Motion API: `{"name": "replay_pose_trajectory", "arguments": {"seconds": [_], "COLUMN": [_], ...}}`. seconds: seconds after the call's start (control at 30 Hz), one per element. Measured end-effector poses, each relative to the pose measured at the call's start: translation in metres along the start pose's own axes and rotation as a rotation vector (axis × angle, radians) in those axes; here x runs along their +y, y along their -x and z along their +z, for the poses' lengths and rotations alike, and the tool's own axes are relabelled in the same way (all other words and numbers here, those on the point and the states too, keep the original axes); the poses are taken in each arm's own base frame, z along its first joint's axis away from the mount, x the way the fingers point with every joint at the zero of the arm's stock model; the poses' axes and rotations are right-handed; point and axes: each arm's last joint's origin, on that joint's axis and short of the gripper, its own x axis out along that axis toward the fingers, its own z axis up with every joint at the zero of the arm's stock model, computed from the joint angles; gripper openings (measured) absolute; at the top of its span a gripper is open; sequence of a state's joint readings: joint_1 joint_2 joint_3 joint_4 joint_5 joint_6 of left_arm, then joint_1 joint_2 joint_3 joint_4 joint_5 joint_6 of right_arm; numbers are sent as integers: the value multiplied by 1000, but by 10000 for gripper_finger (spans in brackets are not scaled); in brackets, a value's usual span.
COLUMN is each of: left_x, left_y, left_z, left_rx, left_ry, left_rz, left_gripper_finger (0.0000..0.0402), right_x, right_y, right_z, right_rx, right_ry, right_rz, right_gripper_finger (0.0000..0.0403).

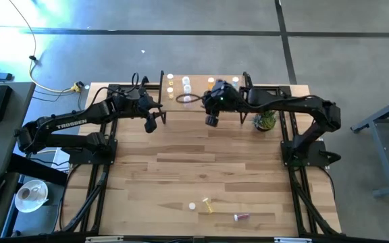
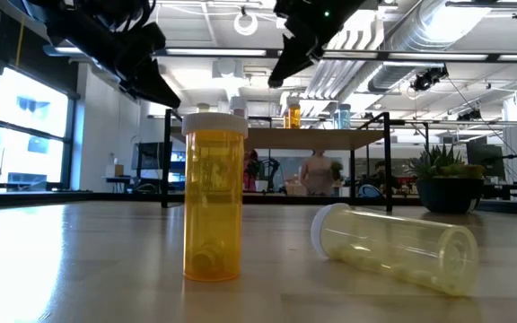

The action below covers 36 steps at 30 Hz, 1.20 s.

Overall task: Pick and place medicine bottles onto shelf by color
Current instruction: Put the orange pill bottle on the shelf aligned with the other orange pill bottles

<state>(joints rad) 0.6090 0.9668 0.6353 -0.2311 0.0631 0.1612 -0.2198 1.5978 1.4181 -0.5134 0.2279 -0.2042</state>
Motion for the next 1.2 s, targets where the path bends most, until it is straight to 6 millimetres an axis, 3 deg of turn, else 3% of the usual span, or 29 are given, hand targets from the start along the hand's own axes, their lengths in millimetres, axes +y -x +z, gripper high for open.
{"name": "replay_pose_trajectory", "arguments": {"seconds": [0.27,0.5,0.87,1.2], "left_x": [0,-1,-2,-3], "left_y": [0,1,0,0], "left_z": [-1,-2,-1,-1], "left_rx": [11,22,13,16], "left_ry": [34,36,72,77], "left_rz": [-3,-12,-32,-37], "left_gripper_finger": [169,204,203,204], "right_x": [43,85,150,196], "right_y": [8,21,17,20], "right_z": [-5,-5,-8,-8], "right_rx": [76,115,113,53], "right_ry": [-34,-50,-42,-38], "right_rz": [247,360,439,536], "right_gripper_finger": [147,147,147,196]}}
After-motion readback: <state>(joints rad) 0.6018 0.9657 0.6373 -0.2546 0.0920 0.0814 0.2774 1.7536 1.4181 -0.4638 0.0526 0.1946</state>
